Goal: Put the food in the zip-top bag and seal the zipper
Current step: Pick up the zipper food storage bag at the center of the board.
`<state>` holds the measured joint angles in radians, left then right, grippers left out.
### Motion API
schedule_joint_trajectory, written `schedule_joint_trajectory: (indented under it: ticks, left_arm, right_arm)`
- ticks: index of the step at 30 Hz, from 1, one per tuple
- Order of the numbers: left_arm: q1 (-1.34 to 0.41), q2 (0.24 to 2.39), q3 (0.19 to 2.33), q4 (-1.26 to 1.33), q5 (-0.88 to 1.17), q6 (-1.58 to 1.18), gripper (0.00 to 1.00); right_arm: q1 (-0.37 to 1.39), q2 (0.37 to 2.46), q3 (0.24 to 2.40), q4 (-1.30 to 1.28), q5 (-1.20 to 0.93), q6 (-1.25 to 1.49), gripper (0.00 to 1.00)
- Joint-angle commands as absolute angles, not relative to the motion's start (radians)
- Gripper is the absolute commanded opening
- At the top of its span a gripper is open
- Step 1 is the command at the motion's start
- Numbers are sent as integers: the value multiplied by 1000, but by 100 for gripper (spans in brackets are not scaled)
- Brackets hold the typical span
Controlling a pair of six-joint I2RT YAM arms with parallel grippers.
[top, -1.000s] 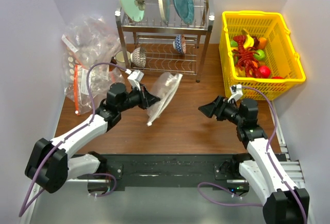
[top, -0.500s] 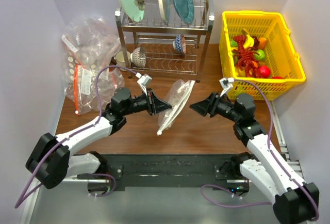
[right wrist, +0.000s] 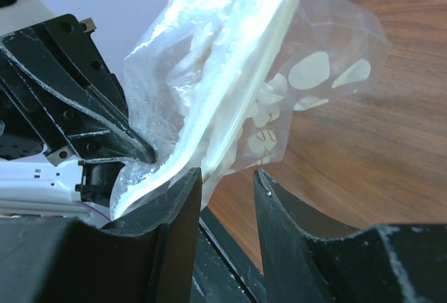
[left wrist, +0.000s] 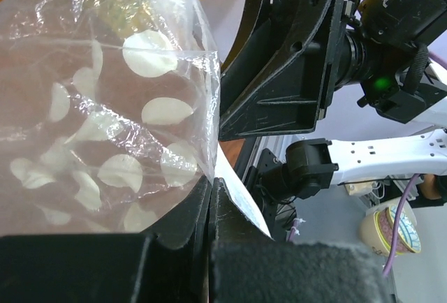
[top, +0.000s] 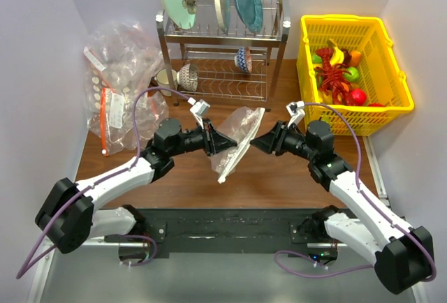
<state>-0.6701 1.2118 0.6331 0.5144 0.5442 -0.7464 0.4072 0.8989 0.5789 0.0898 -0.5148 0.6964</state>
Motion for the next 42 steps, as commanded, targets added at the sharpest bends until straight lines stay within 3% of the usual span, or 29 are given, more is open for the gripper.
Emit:
schedule_joint_trajectory:
  ticks: [1, 7, 10, 13, 16, 17, 21, 25, 26, 32, 42]
  left_arm:
    - [-686, 1224, 683, 552, 526, -719, 0]
    - [-699, 1241, 689, 564, 511, -710, 0]
    - [-706, 1243, 692, 563, 505, -707, 0]
    - [-709, 1239, 698, 528, 494, -689, 0]
    - [-713, 1221, 727, 404, 424, -631, 19]
    - [-732, 1212, 745, 350, 379, -609, 33]
    - [-813, 1190, 857, 137, 136, -493, 57]
    - [-908, 1223, 1012, -59, -49, -408, 57]
    - [-954, 1232, 1032, -77, -105, -399, 53]
    - [-1113, 1334, 1156, -170, -307, -357, 52]
    - [-1173, 1431, 1238, -268, -567, -360, 52]
  right_arm:
    - [423, 910, 614, 115, -488, 690, 40]
    - [445, 946, 611, 127, -489, 695, 36]
    - [449, 943, 611, 123, -480, 692, 15]
    - [449, 928, 615, 91, -462, 683, 1]
    - [451, 913, 647, 5, -424, 647, 0]
    - [451, 911, 658, -27, -410, 641, 0]
    - [451, 897, 709, -129, -370, 629, 0]
    - [451, 896, 742, -192, -362, 627, 0]
    - [451, 896, 750, -204, -357, 629, 0]
    - [454, 904, 799, -264, -345, 627, 0]
    - [453, 888, 813, -279, -345, 629, 0]
